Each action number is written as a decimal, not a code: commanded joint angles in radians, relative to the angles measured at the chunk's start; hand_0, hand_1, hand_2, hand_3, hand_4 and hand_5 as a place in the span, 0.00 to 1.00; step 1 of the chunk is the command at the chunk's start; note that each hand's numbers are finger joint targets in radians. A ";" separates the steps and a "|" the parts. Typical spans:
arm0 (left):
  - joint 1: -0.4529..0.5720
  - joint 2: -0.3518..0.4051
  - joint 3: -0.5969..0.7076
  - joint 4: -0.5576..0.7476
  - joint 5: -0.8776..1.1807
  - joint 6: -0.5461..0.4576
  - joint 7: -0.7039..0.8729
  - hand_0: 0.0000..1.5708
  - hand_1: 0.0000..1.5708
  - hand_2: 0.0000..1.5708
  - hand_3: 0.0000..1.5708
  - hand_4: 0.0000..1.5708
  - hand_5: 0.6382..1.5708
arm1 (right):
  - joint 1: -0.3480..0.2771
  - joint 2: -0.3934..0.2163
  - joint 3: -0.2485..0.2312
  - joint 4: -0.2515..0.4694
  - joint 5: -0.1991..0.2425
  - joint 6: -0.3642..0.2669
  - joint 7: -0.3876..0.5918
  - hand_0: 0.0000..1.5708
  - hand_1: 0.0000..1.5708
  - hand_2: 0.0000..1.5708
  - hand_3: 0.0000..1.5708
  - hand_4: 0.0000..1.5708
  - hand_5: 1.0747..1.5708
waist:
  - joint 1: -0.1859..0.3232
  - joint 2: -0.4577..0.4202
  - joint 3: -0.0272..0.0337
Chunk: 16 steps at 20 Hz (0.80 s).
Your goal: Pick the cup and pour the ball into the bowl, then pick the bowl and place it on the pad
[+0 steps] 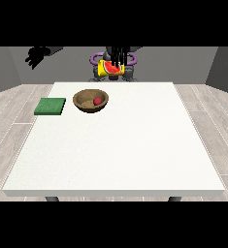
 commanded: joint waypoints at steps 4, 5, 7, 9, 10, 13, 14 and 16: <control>0.032 0.017 0.389 -0.215 0.462 0.094 -0.164 0.00 0.00 0.00 0.00 0.75 0.98 | 0.003 0.033 -0.004 0.003 0.023 -0.081 0.003 0.00 0.00 0.00 0.00 0.50 0.97 | 0.129 0.000 -0.0095; 0.034 0.021 0.442 -0.237 0.533 0.087 -0.193 0.00 0.00 0.00 0.00 0.74 0.99 | -0.009 0.042 -0.005 -0.004 0.023 -0.097 0.002 0.00 0.00 0.00 0.00 0.50 0.97 | 0.138 0.012 -0.0116; 0.030 0.021 0.545 -0.278 0.682 0.031 -0.223 0.00 0.00 0.00 0.00 0.71 1.00 | -0.002 0.045 -0.013 0.003 0.034 -0.117 -0.019 0.00 0.00 0.00 0.00 0.50 0.97 | 0.160 0.031 -0.0101; 0.022 0.030 0.631 -0.312 0.820 -0.046 -0.256 0.00 0.00 0.00 0.00 0.68 1.00 | 0.011 0.071 -0.003 0.009 0.052 -0.144 -0.029 0.00 0.00 0.00 0.00 0.49 0.97 | 0.176 0.047 -0.0062; 0.034 0.056 0.671 -0.320 0.880 -0.090 -0.290 0.00 0.00 0.00 0.00 0.67 1.00 | 0.035 0.093 0.004 0.015 0.048 -0.130 -0.046 0.00 0.00 0.00 0.00 0.49 0.97 | 0.181 0.071 -0.0045; 0.045 0.119 0.750 -0.334 1.029 -0.252 -0.351 0.00 0.00 0.00 0.00 0.67 1.00 | 0.015 0.149 0.010 0.018 0.076 -0.210 -0.091 0.00 0.00 0.00 0.00 0.46 0.99 | 0.250 0.115 -0.0004; 0.025 0.163 0.787 -0.321 1.070 -0.308 -0.334 0.00 0.00 0.00 0.00 0.67 0.99 | 0.031 0.176 0.035 0.011 0.088 -0.208 -0.100 0.00 0.00 0.00 0.00 0.46 0.99 | 0.236 0.116 0.0007; 0.075 0.227 0.843 -0.318 1.146 -0.404 -0.361 0.00 0.00 0.00 0.00 0.67 0.99 | 0.062 0.176 0.005 0.033 0.080 -0.208 -0.154 0.00 0.00 0.00 0.00 0.46 0.99 | 0.270 0.135 0.0021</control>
